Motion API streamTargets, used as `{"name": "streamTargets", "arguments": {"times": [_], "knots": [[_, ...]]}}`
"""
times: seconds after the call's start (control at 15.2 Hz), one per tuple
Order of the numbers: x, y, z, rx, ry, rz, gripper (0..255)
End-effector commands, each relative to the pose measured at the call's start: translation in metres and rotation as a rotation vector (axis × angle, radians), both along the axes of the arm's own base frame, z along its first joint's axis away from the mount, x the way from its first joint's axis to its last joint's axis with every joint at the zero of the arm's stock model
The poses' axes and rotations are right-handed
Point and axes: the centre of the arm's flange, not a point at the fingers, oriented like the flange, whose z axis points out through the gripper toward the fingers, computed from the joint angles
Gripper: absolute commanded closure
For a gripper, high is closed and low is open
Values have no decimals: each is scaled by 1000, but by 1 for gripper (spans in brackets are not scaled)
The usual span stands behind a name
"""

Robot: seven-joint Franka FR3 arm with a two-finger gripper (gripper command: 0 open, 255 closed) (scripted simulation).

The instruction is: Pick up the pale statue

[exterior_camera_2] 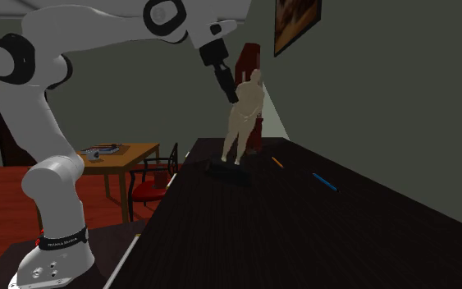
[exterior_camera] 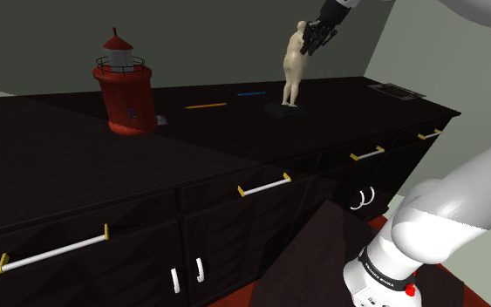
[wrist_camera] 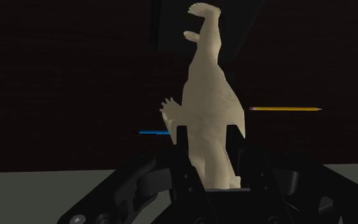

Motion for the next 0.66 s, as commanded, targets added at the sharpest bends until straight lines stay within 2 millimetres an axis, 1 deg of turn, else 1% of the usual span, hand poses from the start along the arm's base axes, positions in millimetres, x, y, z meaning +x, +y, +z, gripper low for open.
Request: {"name": "streamTargets", "arguments": {"times": [0.0,0.46,0.59], "knots": [[0,1,12,0,-2,0,255],[0,1,49,0,-2,0,255],[0,1,50,0,-2,0,255]]}}
